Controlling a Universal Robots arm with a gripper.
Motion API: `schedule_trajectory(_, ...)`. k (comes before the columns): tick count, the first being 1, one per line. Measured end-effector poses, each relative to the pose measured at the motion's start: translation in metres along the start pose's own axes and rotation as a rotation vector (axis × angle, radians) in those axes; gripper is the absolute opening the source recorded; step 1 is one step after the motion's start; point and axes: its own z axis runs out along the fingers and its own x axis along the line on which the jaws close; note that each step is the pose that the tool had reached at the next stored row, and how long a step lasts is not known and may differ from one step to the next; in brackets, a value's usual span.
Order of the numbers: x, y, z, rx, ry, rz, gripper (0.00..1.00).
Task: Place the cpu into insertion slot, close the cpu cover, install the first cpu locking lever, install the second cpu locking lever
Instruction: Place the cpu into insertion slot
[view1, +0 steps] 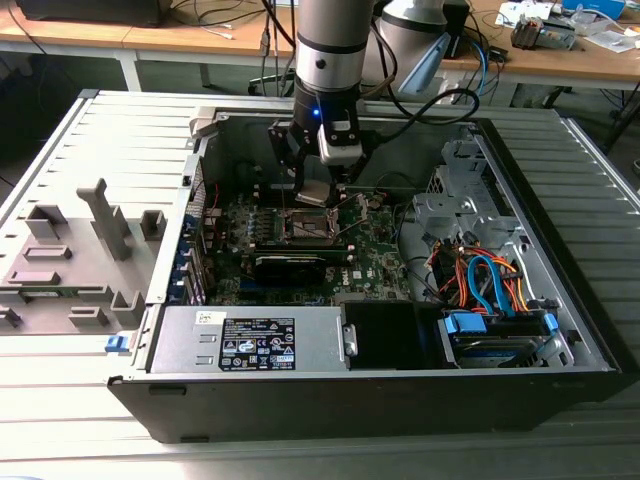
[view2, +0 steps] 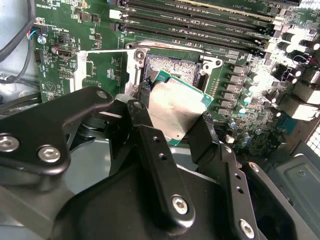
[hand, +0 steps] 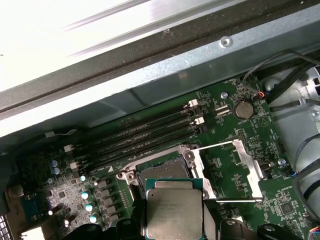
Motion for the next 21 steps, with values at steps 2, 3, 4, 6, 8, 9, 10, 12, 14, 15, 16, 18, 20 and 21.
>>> schedule_trajectory(2, 0.0, 0.0, 0.0, -0.0002, 0.0, 0.008, 0.55)
schedule_trajectory(3, 0.0, 0.0, 0.0, -0.0003, 0.0001, 0.013, 0.55)
schedule_trajectory(4, 0.0, 0.0, 0.0, -0.0004, 0.0001, 0.017, 0.55)
schedule_trajectory(6, 0.0, 0.0, 0.0001, -0.0005, 0.0001, 0.024, 0.55)
schedule_trajectory(8, 0.0, 0.0, 0.0001, -0.0006, 0.0001, 0.03, 0.55)
schedule_trajectory(9, 0.0, 0.0, 0.0001, -0.0007, 0.0001, 0.033, 0.55)
schedule_trajectory(10, 0.0, 0.0, 0.0001, -0.0007, 0.0001, 0.035, 0.55)
schedule_trajectory(12, 0.0, 0.0, 0.0001, -0.0008, 0.0001, 0.042, 0.55)
schedule_trajectory(14, 0.0, 0.0, 0.0001, -0.0009, 0.0002, 0.049, 0.55)
schedule_trajectory(15, 0.0, 0.0, 0.0001, -0.001, 0.0002, 0.051, 0.55)
schedule_trajectory(16, 0.0, 0.0, 0.0001, -0.001, 0.0002, 0.054, 0.55)
schedule_trajectory(18, 0.0, 0.0, 0.0001, -0.0011, 0.0002, 0.059, 0.55)
schedule_trajectory(20, 0.0, 0.0, 0.0001, -0.0011, 0.0002, 0.063, 0.55)
schedule_trajectory(21, 0.0, 0.0, 0.0001, -0.0012, 0.0002, 0.065, 0.55)
